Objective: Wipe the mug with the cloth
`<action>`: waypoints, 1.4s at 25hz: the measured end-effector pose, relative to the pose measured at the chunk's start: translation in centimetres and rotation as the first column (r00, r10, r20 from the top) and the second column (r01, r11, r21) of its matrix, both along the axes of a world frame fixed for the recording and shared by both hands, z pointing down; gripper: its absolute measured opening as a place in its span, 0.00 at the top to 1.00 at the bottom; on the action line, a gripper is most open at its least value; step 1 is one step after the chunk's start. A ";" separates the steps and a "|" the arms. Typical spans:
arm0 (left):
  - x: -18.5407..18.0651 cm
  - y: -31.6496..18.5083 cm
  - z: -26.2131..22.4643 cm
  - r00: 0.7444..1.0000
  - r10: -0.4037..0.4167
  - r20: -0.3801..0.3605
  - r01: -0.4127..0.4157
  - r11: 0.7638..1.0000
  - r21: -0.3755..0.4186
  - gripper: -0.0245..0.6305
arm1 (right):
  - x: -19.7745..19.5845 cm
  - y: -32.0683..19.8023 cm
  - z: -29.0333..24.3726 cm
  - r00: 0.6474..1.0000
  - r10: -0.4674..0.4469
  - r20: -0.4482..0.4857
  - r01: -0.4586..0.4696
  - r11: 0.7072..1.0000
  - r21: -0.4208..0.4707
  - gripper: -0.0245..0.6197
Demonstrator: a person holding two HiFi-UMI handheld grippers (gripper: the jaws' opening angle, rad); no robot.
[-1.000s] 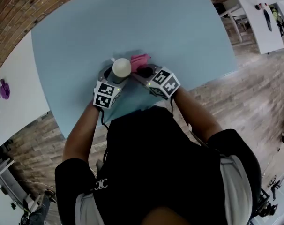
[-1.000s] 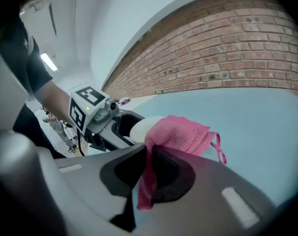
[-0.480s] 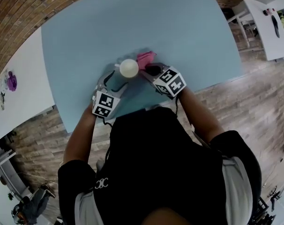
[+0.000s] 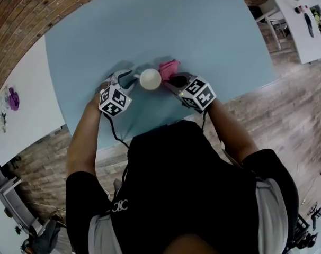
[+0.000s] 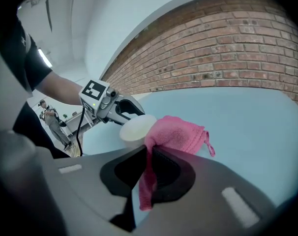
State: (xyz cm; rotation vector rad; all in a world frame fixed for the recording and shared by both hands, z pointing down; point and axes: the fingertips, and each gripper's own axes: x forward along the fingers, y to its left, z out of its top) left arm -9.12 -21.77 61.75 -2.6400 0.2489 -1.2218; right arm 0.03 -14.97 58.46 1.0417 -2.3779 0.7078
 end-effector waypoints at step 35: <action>1.5 5.6 0.4 0.862 -0.506 -0.032 0.495 0.853 -0.165 0.88 | -2.2 2.7 2.1 0.999 -0.002 -0.044 0.003 1.000 0.012 0.90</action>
